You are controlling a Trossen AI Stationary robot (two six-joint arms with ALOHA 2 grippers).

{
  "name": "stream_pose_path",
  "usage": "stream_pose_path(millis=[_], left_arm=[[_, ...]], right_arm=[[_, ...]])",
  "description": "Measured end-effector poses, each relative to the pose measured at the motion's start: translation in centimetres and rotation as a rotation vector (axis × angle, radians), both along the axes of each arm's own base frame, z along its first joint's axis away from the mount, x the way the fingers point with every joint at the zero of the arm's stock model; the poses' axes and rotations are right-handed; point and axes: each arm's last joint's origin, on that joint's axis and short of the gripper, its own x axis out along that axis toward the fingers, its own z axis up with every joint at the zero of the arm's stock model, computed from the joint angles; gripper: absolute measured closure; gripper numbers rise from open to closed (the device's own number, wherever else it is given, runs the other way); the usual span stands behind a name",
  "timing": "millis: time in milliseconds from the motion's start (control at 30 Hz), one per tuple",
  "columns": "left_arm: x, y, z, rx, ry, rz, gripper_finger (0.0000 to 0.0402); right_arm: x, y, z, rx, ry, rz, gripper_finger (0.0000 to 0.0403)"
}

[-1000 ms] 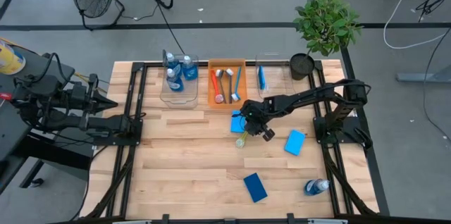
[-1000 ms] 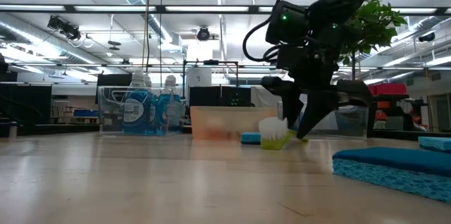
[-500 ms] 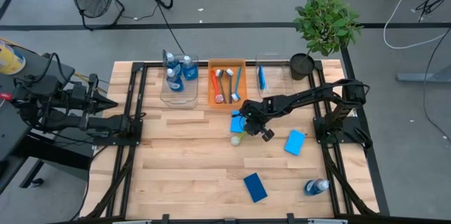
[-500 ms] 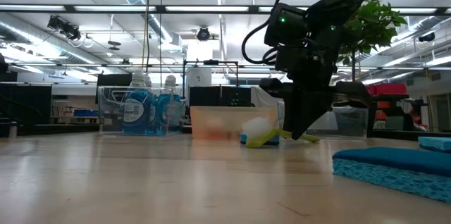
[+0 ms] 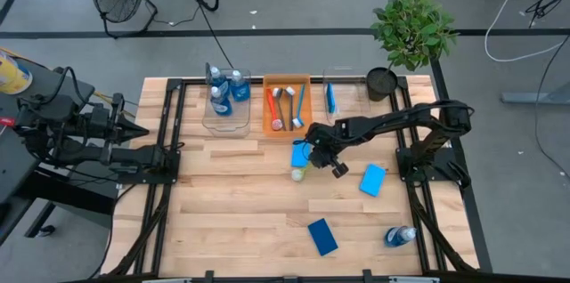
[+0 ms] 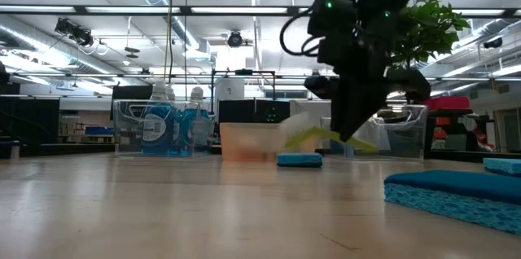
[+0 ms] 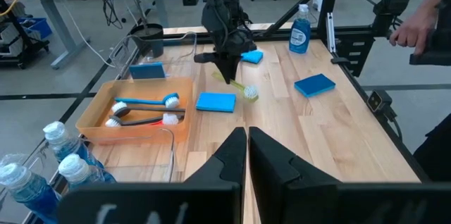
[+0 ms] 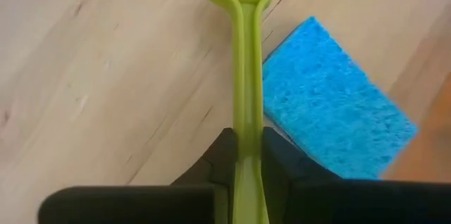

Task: Pick & Place Kitchen Sink Supplies
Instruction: Put the green dish brush into the orange bin

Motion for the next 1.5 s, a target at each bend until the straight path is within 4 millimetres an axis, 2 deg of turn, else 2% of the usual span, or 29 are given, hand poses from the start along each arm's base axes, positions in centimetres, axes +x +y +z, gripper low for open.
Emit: stream_pose_path(millis=[133, 333, 533, 733, 867, 1100, 1500], left_arm=[[0.0, 0.0, 0.0, 0.000, 0.000, 0.000, 0.0378], [0.0, 0.0, 0.0, 0.000, 0.000, 0.000, 0.0378], [0.0, 0.0, 0.0, 0.000, 0.000, 0.000, 0.0378], [0.0, 0.0, 0.0, 0.000, 0.000, 0.000, 0.0378], [0.0, 0.0, 0.0, 0.000, 0.000, 0.000, 0.0378], [0.0, 0.0, 0.0, 0.000, 0.001, 0.000, 0.0378], [0.0, 0.0, 0.0, 0.000, 0.000, 0.000, 0.0378]], right_arm=[[0.6, -0.2, 1.3, -0.002, -0.015, -0.008, 0.0364], [2.0, -0.9, 3.9, 0.033, -0.081, -0.129, 0.0364], [3.3, -2.2, 7.0, -0.007, -0.159, -0.236, 0.0364], [4.0, -3.9, 9.9, -0.126, -0.234, -0.227, 0.0364], [4.0, -5.4, 10.9, -0.277, -0.250, -0.185, 0.0364], [3.6, -8.1, 10.8, -0.511, -0.188, -0.057, 0.0364], [5.1, -11.7, 7.8, -0.698, -0.141, 0.192, 0.0364]])
